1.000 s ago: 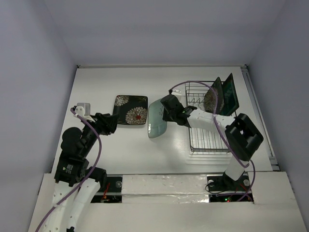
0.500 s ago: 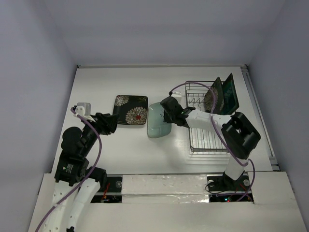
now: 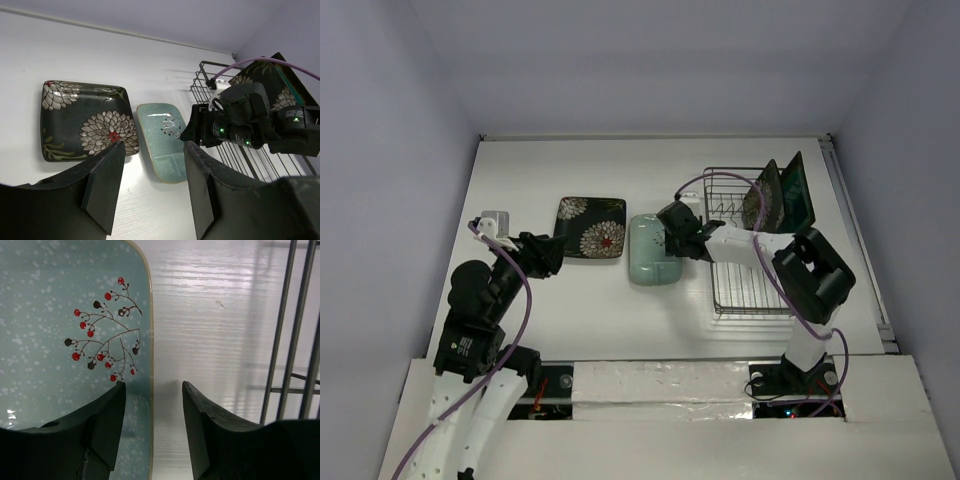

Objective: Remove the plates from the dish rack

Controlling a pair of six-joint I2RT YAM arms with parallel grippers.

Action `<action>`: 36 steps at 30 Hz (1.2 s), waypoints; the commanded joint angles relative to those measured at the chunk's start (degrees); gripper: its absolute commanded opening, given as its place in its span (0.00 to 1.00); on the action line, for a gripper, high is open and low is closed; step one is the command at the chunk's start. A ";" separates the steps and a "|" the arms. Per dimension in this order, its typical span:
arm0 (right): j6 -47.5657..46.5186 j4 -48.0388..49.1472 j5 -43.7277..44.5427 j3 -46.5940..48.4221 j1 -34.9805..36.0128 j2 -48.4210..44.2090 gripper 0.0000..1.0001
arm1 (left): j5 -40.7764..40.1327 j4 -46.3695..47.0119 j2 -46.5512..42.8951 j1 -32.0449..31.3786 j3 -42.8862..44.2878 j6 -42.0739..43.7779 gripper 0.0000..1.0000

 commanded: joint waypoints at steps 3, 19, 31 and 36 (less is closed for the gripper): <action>-3.03 -3.49 1.29 3.68 -0.34 -8.65 0.61 | 0.86 2.70 0.74 0.35 -0.02 -0.26 0.47; -6.90 1.77 -17.69 12.47 -2.36 -13.45 0.00 | 0.86 2.97 -0.13 0.35 -0.11 -0.26 0.39; -1.45 4.51 -21.04 31.72 -1.74 14.05 0.79 | 0.68 2.62 0.39 0.35 -0.11 -0.26 0.40; -0.31 3.36 -20.59 37.44 -1.74 20.31 0.80 | 0.77 2.62 0.40 0.35 -0.02 -0.35 0.40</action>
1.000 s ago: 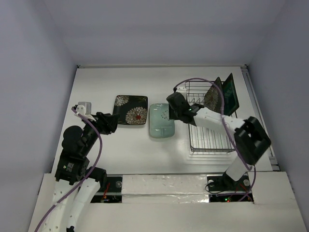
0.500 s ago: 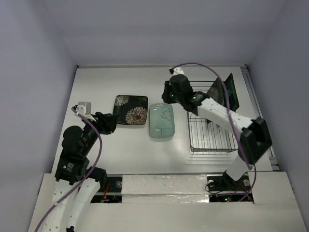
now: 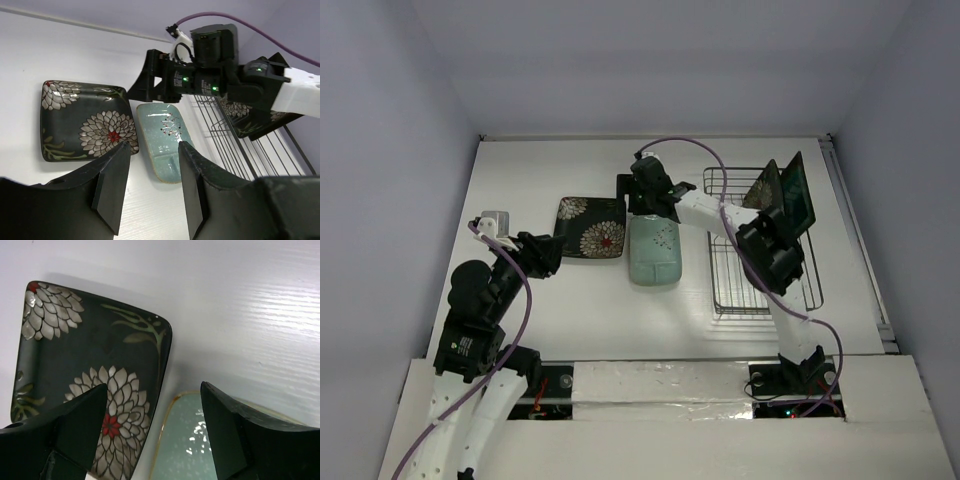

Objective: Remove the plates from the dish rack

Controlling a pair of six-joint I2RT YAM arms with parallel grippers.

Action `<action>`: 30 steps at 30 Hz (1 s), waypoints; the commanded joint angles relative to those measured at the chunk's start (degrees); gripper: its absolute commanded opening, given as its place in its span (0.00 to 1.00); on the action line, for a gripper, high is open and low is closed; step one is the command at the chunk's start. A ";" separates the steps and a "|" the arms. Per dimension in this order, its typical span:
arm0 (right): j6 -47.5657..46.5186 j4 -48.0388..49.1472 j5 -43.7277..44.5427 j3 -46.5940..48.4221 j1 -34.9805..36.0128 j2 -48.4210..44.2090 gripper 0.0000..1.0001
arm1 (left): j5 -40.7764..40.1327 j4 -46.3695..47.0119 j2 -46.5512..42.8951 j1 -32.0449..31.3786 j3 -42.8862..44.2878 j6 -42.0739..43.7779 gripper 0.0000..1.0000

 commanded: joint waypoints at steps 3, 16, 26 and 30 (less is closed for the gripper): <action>1.77 1.21 -1.17 7.37 1.03 3.67 0.80 | 0.99 2.68 0.20 0.35 -0.11 -0.26 0.40; 8.98 -5.29 -4.86 12.66 1.56 6.93 0.78 | 0.20 2.16 -0.33 0.35 0.16 -0.17 0.41; 11.96 -3.88 -2.67 5.72 5.16 4.29 0.78 | -0.42 1.98 -1.56 -0.70 0.25 -0.35 0.41; 13.89 -2.04 -0.20 2.20 5.69 2.53 0.78 | -0.86 1.89 -2.44 -1.23 0.25 -0.35 0.41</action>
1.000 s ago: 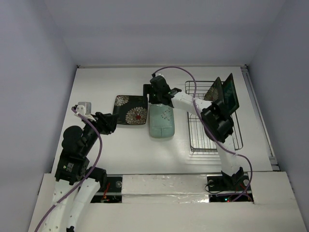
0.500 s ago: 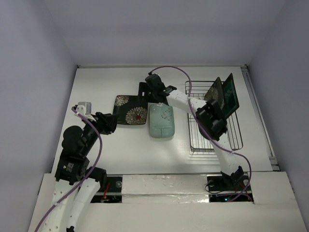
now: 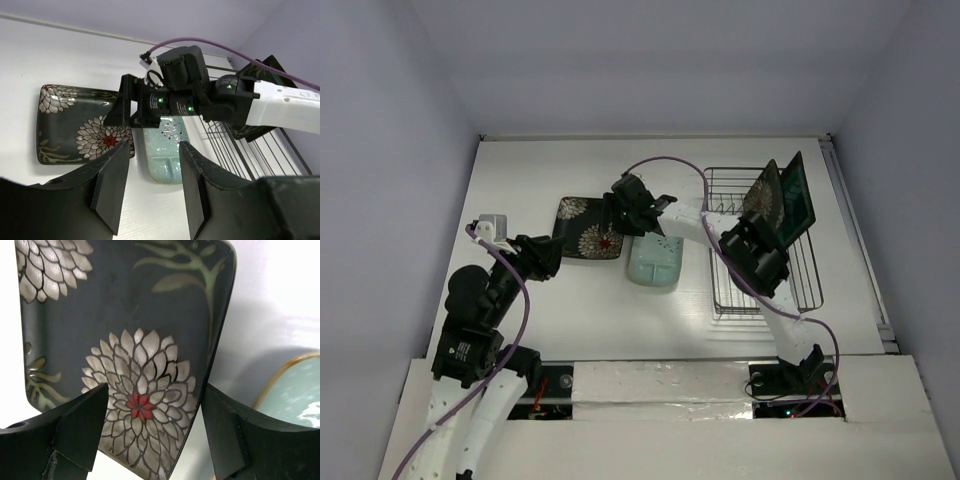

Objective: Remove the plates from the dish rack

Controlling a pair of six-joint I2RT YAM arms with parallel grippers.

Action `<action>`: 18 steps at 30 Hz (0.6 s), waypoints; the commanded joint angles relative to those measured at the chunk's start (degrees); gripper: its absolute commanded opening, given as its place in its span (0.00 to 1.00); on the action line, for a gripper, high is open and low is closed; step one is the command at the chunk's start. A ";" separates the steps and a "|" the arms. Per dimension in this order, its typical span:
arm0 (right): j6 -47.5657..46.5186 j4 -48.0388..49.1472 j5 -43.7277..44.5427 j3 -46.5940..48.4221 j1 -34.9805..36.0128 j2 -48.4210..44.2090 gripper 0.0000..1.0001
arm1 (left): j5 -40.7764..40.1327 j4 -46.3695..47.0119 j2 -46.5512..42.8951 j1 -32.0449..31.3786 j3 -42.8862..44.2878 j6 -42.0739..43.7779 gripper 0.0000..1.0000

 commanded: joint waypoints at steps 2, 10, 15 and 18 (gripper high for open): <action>2.49 1.50 1.39 -2.24 1.63 -3.54 0.78 | -0.42 1.89 -1.08 -0.57 0.25 -0.22 0.41; 2.23 0.28 -2.39 6.88 3.04 2.95 0.76 | -0.51 2.07 -1.52 -1.10 0.25 -0.22 0.41; 0.48 -3.15 -1.52 14.79 3.56 6.21 0.73 | -0.51 2.07 -1.35 -1.10 0.25 -0.22 0.41; -0.41 -4.73 -0.37 16.56 3.56 6.13 0.73 | -0.59 2.15 -1.17 -1.10 0.25 -0.22 0.41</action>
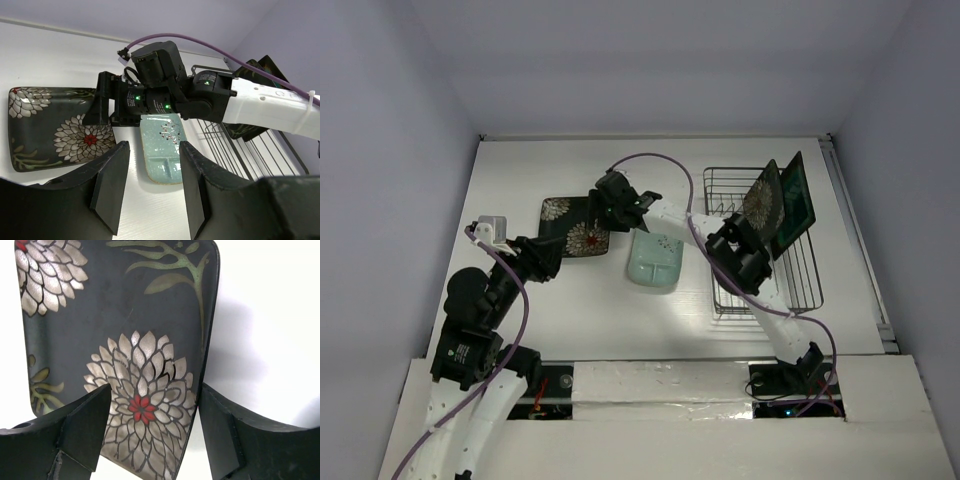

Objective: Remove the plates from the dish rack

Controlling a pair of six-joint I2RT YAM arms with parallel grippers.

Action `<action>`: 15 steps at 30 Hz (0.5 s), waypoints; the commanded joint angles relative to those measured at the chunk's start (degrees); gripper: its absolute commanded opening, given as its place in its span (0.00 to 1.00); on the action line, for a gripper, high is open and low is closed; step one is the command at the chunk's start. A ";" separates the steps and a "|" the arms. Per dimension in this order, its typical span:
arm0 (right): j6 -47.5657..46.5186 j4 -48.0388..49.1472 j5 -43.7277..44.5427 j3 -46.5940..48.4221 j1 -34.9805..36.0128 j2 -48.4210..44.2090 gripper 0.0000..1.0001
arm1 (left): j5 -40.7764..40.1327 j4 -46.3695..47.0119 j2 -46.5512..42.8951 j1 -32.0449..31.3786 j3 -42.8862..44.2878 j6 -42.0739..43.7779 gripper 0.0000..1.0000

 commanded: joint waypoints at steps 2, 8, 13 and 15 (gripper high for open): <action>-1.61 -1.00 1.40 3.23 1.01 -2.18 0.76 | -0.46 2.09 -0.10 -0.21 0.25 -0.28 0.41; -4.42 2.25 8.51 -6.95 1.01 -14.82 0.85 | -0.46 2.00 0.16 -0.21 0.25 -0.19 0.41; -11.36 1.20 17.47 -13.19 1.01 -28.70 0.57 | -0.90 1.83 0.16 -0.21 0.25 -0.28 0.42; -15.12 0.94 22.73 -19.32 -0.74 -38.07 0.20 | -0.90 1.91 -0.01 -0.21 0.25 -0.28 0.42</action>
